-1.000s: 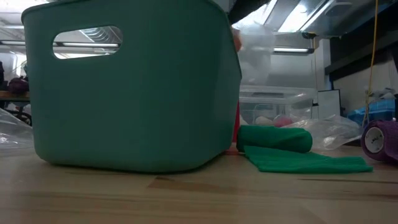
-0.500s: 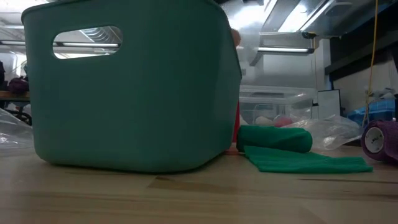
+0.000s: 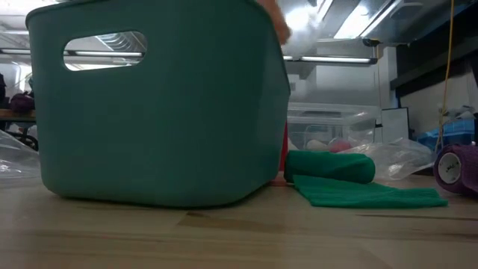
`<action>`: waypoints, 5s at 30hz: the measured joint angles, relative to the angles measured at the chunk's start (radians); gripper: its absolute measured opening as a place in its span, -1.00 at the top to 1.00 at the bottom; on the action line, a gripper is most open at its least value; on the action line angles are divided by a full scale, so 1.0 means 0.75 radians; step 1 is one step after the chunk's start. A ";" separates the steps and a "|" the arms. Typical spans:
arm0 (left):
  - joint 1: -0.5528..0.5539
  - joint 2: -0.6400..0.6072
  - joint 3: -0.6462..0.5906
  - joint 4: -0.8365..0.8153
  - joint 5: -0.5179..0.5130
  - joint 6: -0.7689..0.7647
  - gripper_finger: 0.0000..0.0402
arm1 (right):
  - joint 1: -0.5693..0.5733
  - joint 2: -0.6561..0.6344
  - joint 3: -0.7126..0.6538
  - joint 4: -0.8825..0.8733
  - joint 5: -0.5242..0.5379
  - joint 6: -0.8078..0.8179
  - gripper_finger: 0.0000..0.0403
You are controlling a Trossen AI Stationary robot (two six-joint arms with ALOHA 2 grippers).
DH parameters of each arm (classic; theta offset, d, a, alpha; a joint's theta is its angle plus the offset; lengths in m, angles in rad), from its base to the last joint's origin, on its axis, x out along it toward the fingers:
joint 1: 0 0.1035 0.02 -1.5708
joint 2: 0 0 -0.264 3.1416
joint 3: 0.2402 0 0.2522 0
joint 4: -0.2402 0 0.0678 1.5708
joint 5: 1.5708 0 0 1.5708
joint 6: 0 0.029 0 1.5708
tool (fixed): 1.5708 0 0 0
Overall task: Roll bandage
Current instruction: Put the orange bandage into the transparent zip bag, then close the transparent zip bag
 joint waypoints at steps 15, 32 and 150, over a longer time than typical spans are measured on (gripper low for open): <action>-0.001 -0.106 -0.001 0.080 0.135 0.234 0.15 | -0.001 0.001 -0.001 -0.215 0.001 0.201 0.96; -0.005 -0.124 -0.001 -0.436 0.135 0.599 0.15 | -0.001 0.000 -0.001 -0.238 -0.023 0.240 0.96; -0.130 -0.410 -0.001 -0.749 0.048 0.617 1.00 | -0.001 0.001 -0.001 -0.258 -0.498 0.439 0.27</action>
